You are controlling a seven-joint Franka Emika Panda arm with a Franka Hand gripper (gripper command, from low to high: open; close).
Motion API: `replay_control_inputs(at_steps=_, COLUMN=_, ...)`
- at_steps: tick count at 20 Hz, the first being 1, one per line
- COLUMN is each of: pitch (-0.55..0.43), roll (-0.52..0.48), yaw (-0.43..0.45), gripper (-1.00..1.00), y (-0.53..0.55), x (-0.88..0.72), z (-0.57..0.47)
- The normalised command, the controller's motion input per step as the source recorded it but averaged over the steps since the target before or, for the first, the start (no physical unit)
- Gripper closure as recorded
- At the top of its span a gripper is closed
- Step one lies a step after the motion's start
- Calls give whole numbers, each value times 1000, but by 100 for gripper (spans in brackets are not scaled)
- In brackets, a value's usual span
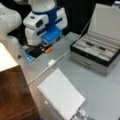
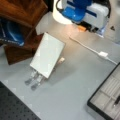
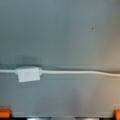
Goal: Turn off the lamps. Pick up the book. Place the book on the shelf position.
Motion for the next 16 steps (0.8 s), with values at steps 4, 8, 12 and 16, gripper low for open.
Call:
replay_control_inputs(at_steps=4, pitch=16, roll=-58, yaw=32, gripper=-100, y=32, x=-83, z=-8)
replay_control_inputs(at_steps=8, pitch=-8, roll=-63, yaw=69, gripper=-100, y=135, x=-314, z=-64)
replay_control_inputs(at_steps=12, pitch=-33, roll=-61, yaw=59, gripper=-100, y=171, x=-446, z=-84)
replay_control_inputs(at_steps=16, pitch=-103, roll=-44, yaw=40, gripper=-100, y=170, x=-536, z=-137)
